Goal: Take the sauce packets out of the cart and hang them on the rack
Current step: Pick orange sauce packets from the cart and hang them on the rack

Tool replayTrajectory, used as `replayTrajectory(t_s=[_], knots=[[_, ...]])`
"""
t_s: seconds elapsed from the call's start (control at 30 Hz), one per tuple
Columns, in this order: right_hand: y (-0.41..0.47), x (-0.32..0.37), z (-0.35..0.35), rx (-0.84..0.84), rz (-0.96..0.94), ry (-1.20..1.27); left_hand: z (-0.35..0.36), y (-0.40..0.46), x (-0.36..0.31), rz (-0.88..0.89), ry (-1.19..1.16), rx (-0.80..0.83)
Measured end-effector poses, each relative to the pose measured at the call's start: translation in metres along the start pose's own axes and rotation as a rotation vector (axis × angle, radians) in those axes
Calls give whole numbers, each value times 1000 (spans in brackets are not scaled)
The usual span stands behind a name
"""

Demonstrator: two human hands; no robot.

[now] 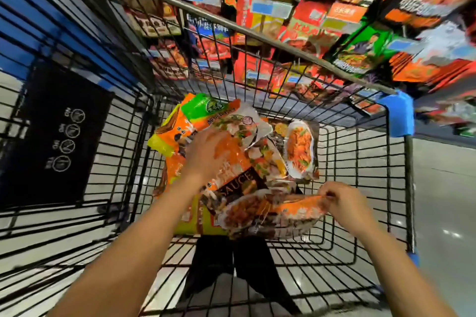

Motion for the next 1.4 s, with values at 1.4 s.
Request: replayTrajectory(t_s=[1.4], knots=[[32, 27, 16, -192, -380, 89, 15, -64, -39, 167, -5, 299]])
Point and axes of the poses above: each hand's wrist, its own y-axis towards the middle knuckle, its own z-axis out of the palm, x = y × z, the point moved 1 cm from there along y, towards the middle knuckle, and after that the axes turned 15 degrees about -z, right-handed, at the moved point
